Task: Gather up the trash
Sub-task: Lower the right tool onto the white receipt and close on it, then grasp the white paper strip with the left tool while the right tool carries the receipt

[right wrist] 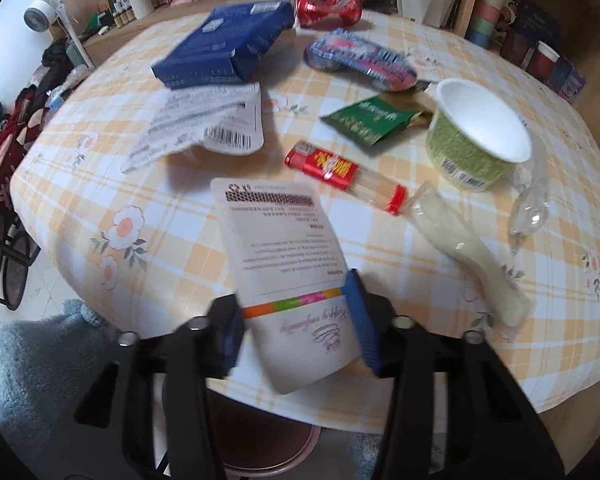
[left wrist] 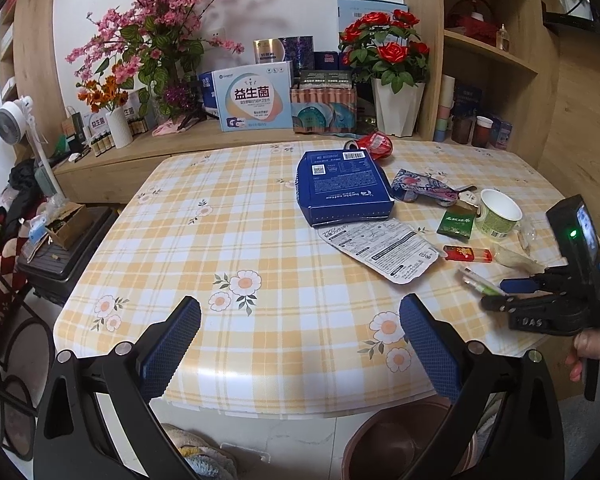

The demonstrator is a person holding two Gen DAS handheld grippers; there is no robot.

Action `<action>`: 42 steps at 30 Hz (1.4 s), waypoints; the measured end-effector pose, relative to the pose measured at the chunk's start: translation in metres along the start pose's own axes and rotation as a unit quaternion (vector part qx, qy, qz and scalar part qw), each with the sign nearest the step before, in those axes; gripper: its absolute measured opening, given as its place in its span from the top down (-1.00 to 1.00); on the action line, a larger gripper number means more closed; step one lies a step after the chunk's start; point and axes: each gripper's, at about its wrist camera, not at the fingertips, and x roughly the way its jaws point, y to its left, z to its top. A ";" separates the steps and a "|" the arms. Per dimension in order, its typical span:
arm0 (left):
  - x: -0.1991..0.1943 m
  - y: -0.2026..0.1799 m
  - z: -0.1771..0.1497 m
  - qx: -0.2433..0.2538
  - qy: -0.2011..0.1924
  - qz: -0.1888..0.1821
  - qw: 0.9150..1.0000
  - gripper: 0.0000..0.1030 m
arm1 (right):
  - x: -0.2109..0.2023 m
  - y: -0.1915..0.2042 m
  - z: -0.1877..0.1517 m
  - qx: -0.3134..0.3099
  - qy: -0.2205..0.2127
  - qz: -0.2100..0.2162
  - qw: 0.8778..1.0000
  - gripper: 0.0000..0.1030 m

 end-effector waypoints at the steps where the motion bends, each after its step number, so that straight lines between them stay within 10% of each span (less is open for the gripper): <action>1: 0.000 -0.001 0.001 0.002 -0.001 -0.001 1.000 -0.87 | -0.006 -0.002 0.000 0.003 -0.006 0.001 1.000 0.44; 4: 0.000 -0.005 0.003 0.009 -0.001 -0.007 1.000 -0.77 | -0.024 -0.013 0.000 0.017 -0.028 0.004 0.999 0.72; 20: 0.040 -0.046 0.012 0.058 0.007 -0.059 0.997 -0.66 | -0.069 -0.056 -0.011 0.074 -0.085 0.001 0.994 0.73; 29: 0.096 -0.105 0.008 0.180 0.015 -0.037 0.983 -0.61 | -0.070 -0.067 -0.016 0.098 -0.094 0.001 0.991 0.73; 35: 0.130 -0.131 0.007 0.247 0.019 -0.020 0.969 -0.19 | -0.073 -0.069 -0.020 0.106 -0.097 0.008 0.990 0.73; 38: 0.139 -0.136 0.005 0.265 0.032 -0.022 0.963 0.60 | -0.076 -0.068 -0.021 0.104 -0.101 0.005 0.989 0.73; 42: 0.122 -0.130 0.008 0.256 0.008 -0.040 0.966 0.76 | -0.079 -0.068 -0.023 0.105 -0.106 0.004 0.989 0.73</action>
